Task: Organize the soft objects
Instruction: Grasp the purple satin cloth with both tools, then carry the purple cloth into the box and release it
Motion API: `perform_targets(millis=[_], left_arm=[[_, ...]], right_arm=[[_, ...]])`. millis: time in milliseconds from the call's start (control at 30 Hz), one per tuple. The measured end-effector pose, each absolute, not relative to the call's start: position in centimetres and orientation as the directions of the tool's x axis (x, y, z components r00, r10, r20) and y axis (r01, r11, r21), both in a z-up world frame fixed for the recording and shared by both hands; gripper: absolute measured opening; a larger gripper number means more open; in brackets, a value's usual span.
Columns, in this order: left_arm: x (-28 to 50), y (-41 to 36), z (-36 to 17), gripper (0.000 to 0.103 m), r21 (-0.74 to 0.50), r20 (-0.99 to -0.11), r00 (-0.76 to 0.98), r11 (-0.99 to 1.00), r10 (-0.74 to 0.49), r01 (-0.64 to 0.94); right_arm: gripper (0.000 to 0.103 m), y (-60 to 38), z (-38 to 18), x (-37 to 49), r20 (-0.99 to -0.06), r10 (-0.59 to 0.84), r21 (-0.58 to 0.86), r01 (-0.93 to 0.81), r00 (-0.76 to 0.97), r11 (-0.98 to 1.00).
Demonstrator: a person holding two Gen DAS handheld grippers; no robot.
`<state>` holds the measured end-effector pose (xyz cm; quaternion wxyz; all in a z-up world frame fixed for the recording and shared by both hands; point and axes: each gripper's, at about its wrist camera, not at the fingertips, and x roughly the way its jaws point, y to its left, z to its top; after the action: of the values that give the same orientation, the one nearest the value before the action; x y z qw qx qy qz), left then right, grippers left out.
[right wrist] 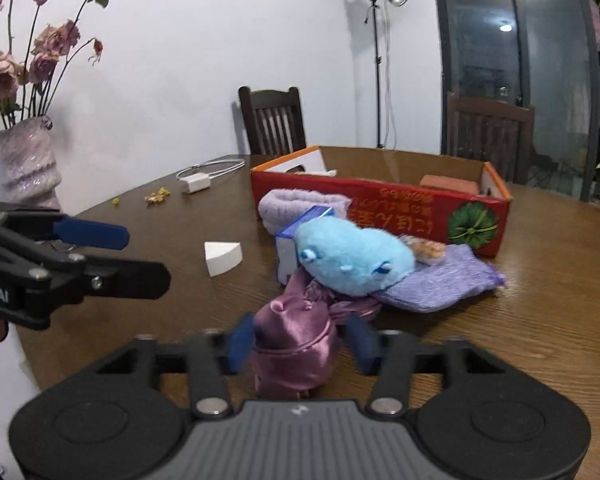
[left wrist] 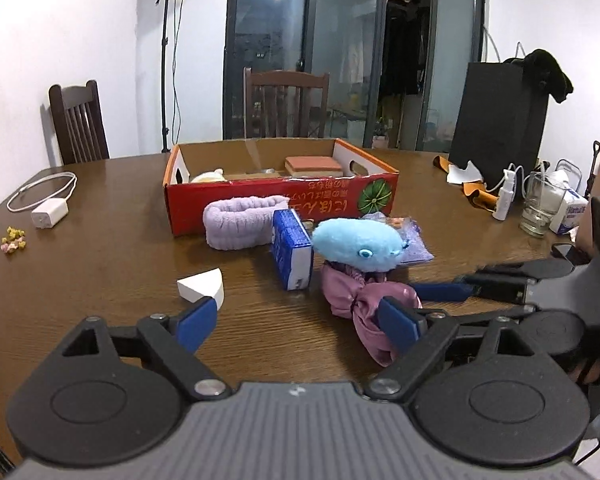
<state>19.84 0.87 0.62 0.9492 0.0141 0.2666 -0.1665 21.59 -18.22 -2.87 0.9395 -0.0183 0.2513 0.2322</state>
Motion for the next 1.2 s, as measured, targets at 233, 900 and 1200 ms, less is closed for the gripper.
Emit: perform_targets(millis=[233, 900, 1200], left_arm=[[22.0, 1.6, -0.4, 0.089, -0.155, -0.547, 0.758, 0.933, -0.354, 0.324], [23.4, -0.3, -2.8, 0.022, -0.354, -0.553, 0.639, 0.845, -0.535, 0.401], [17.9, 0.6, -2.1, 0.045, -0.376, -0.537, 0.629, 0.827, -0.562, 0.418]], right_arm=[[0.029, -18.9, -2.7, 18.3, -0.516, 0.59, 0.018, -0.681, 0.621, 0.733], [0.029, -22.7, -3.5, 18.8, -0.509, 0.563, 0.307, -0.474, 0.651, 0.825], [0.034, -22.4, -1.6, 16.0, -0.494, 0.463, 0.145, -0.456, 0.736, 0.878]])
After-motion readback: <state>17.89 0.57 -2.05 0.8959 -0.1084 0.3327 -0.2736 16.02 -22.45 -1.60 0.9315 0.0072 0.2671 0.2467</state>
